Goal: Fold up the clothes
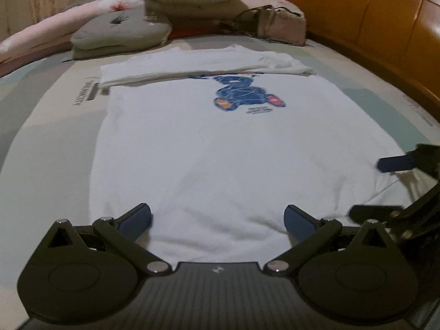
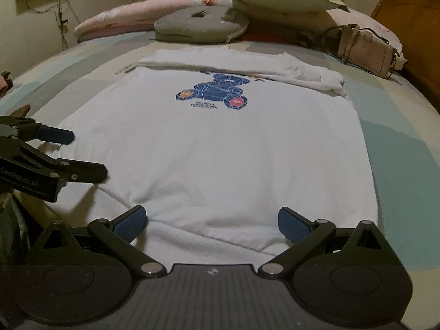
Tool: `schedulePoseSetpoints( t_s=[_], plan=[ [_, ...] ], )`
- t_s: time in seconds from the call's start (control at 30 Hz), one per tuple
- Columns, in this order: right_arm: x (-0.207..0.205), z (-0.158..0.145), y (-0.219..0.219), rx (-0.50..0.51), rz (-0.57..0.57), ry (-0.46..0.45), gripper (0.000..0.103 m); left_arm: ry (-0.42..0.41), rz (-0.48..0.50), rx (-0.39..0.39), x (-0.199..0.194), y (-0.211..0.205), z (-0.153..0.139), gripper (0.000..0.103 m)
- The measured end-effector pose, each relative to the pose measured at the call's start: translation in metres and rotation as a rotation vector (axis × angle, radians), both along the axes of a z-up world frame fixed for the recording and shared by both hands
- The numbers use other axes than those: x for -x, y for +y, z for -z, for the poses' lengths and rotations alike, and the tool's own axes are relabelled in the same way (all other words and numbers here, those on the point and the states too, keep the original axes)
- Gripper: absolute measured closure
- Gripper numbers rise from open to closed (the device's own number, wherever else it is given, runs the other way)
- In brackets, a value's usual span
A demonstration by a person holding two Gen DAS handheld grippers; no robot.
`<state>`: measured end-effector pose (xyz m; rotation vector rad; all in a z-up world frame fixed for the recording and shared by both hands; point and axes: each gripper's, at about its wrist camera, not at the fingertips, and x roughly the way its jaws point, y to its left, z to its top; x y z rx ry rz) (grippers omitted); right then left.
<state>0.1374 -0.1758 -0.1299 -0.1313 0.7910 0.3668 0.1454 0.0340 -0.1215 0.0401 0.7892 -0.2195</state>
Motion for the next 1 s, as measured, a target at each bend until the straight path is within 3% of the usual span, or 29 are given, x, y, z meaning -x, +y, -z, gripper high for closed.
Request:
schedulePoseSetpoints(
  t_s=[0.23, 0.33, 0.63, 0.9, 1.0],
  plan=[
    [0.0, -0.016, -0.033, -0.064, 0.113, 0.005, 0.0, 0.0, 0.017, -0.029, -0.005, -0.014, -0.011, 0.001],
    [-0.007, -0.004, -0.035, -0.042, 0.139, 0.064, 0.0, 0.017, 0.024, -0.02, -0.011, -0.021, -0.006, 0.001],
    [0.001, 0.003, -0.036, -0.02, 0.117, 0.029, 0.0, 0.019, -0.003, -0.005, 0.001, -0.009, -0.001, 0.001],
    [0.0, 0.002, -0.033, -0.011, 0.131, 0.036, 0.0, 0.007, 0.036, 0.007, 0.004, -0.014, -0.001, 0.001],
    [0.002, 0.002, -0.033, -0.007, 0.132, 0.038, 0.0, -0.011, 0.0, -0.004, 0.006, -0.006, 0.002, 0.001]
  ],
)
